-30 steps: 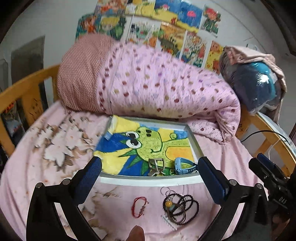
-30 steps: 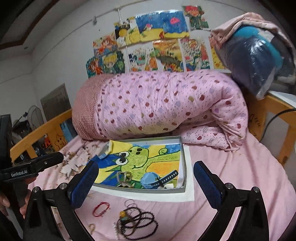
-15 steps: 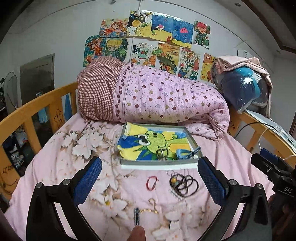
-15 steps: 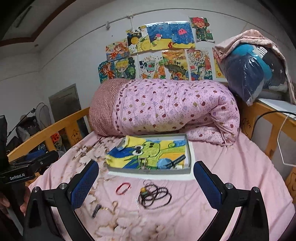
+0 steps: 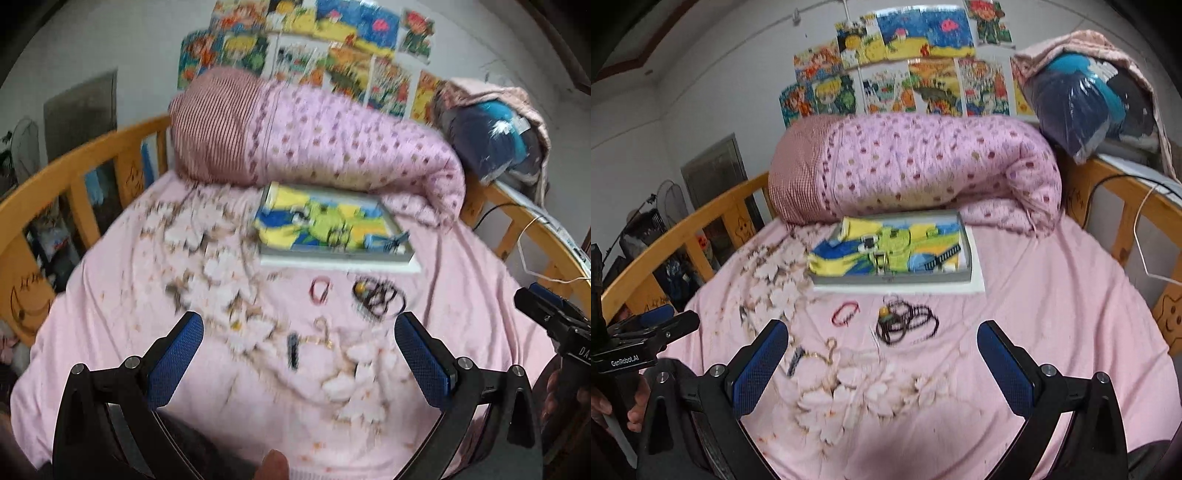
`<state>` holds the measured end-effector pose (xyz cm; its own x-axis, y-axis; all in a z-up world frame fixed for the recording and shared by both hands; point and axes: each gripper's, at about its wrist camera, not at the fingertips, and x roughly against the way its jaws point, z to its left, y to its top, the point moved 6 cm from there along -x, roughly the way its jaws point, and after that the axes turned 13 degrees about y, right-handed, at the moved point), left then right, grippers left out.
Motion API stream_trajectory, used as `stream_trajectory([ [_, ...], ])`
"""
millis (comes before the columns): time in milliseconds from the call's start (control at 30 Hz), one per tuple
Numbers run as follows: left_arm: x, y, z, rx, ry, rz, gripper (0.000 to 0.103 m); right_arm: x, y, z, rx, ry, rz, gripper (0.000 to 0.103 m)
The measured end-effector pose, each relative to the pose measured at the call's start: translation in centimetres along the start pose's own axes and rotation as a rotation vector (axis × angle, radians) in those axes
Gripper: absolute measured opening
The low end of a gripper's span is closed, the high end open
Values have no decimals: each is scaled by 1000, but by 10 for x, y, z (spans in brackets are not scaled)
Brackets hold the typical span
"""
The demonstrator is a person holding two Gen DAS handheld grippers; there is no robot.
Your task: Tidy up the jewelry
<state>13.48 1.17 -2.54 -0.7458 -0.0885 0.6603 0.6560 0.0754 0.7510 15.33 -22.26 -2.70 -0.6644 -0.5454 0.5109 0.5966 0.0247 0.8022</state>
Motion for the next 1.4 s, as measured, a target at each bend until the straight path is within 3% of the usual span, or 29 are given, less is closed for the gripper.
stream_trajectory([
  [200,-31,-22,6,43,-9,222,101,-19,-18,-10,-51,-20,122,103],
  [433,-64,-40,4,42,-25,390,101,-44,-38,-32,-200,35,290,103],
  [667,-98,-44,-9,-91,-13,471,101,-74,-49,-36,-197,115,451,103],
  [900,-128,-43,-24,-222,-53,480,99,-105,-45,-50,-256,235,513,103],
  [1000,-143,-47,-32,-291,-80,495,87,-121,-38,-60,-312,295,512,103],
  [1033,-147,-48,-34,-305,-87,503,79,-128,-36,-63,-337,323,513,103],
  [1167,-161,-55,-38,-310,-134,548,63,-154,-29,-68,-401,405,512,101],
  [1233,-165,-57,-41,-312,-146,557,57,-166,-28,-68,-413,439,523,94],
  [1267,-168,-58,-42,-312,-153,564,51,-174,-29,-66,-422,459,535,86],
  [1300,-169,-58,-43,-311,-156,569,49,-180,-30,-66,-426,472,545,76],
  [1400,-175,-59,-43,-291,-169,586,45,-196,-37,-64,-404,462,586,64],
])
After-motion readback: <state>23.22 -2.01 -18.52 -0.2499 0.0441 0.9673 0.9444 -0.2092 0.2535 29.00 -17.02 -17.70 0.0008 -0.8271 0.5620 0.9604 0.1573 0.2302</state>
